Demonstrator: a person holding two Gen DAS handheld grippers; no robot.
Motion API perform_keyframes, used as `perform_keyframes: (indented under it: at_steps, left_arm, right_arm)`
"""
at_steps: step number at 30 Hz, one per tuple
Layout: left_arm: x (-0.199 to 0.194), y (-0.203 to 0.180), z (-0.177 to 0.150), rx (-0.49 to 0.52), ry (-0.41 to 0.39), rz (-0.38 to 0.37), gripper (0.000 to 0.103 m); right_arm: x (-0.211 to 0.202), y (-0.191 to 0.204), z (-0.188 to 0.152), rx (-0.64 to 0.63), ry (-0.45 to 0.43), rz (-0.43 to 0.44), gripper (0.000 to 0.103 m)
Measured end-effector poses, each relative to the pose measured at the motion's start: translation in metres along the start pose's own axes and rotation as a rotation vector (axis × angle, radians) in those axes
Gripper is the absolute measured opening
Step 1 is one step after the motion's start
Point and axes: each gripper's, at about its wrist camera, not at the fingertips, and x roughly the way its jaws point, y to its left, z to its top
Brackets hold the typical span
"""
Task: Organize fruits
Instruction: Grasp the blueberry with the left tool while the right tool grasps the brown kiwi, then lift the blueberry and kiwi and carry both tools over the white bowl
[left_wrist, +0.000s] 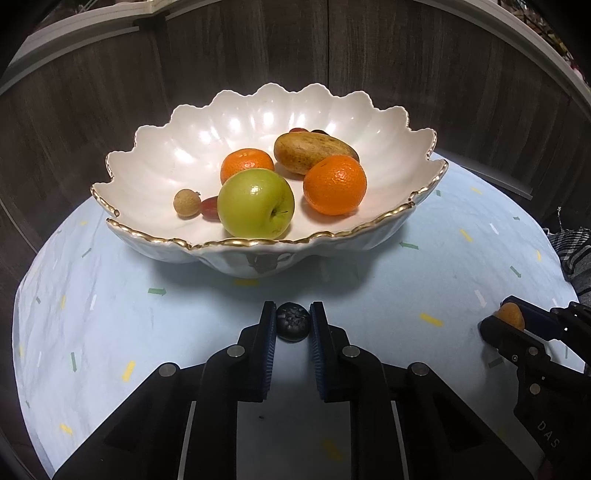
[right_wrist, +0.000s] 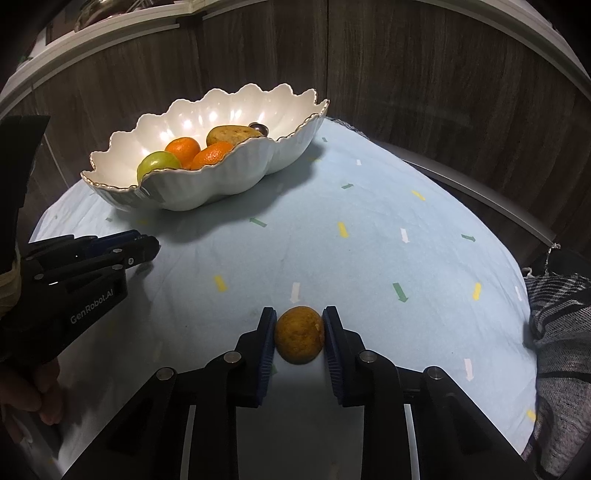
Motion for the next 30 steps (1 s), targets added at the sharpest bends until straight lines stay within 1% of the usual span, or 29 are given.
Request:
perform_keyframes:
  at_steps: [6,13,20,30]
  left_arm:
    - [-0.007,0.001,0.001,-0.022,-0.008,0.008,0.019]
    - [-0.021,0.001,0.004,-0.065,-0.009,0.039,0.019]
    - [-0.038,-0.003,0.009,-0.084,-0.023,0.054,0.019]
    - [-0.065,-0.008,0.013,-0.139,-0.047,0.092,0.019]
  right_arm:
    - [0.0,-0.002,0.001,0.009,0.013,0.012,0.027]
    - [-0.001,-0.007,0.005,0.024,0.027,0.014,0.026]
    - [-0.018,-0.01,0.015,0.013,-0.025,0.03,0.026]
    - [-0.038,-0.01,0.033,-0.004,-0.087,0.059,0.027]
